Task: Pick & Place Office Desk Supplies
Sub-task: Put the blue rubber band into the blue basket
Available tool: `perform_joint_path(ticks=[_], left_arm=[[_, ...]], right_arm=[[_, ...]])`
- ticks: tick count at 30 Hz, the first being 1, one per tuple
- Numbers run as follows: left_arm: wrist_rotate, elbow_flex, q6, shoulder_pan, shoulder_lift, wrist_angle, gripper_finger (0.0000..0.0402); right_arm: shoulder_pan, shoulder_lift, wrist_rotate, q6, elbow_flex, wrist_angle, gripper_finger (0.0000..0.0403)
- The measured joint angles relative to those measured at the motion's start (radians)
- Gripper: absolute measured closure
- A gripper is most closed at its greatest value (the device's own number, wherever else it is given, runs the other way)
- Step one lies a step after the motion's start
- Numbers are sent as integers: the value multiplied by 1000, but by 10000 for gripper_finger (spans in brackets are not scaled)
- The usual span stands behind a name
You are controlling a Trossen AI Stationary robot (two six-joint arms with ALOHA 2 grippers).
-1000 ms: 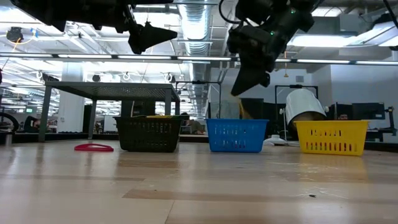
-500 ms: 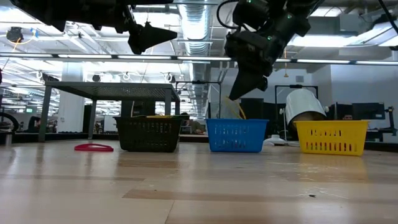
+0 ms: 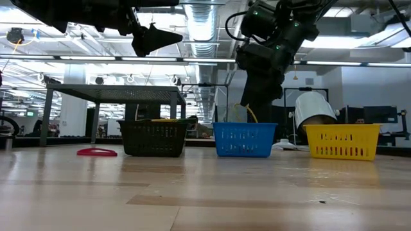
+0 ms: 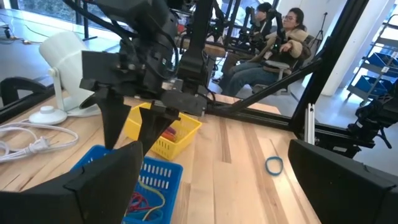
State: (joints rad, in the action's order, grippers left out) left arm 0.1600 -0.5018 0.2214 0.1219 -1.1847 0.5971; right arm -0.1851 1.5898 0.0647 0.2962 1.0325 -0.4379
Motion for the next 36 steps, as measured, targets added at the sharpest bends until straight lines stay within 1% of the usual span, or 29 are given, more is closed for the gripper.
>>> perform_joint_path(ticks=[2,4,9,14,19,23,26,30,33,36], left_arm=[[0,0,0,0,0,-7,5],[0,0,0,0,0,-20,5],[0,0,0,-4,0,-37,5],[1,0,0,-6,0,-38,5],[1,0,0,-5,0,-44,5],[0,0,0,-6,0,-65,5],[0,0,0,-6,0,-84,5],[0,0,0,-6,0,-103,5],[0,0,0,-5,0,-104,5],[0,0,14,-6,0,-104,5]], right_arm=[[-5,0,13,0,0,1,136],[-8,0,17,-1,0,2,130],[-9,-1,18,-6,0,17,127],[-9,-39,21,-28,0,-4,127],[-4,-140,24,-30,0,-67,127],[36,-269,24,13,0,-241,128],[114,-362,7,89,0,-370,132],[280,-444,-74,236,0,-467,141],[421,-466,-150,370,0,-515,150],[565,-457,-225,513,0,-534,161]])
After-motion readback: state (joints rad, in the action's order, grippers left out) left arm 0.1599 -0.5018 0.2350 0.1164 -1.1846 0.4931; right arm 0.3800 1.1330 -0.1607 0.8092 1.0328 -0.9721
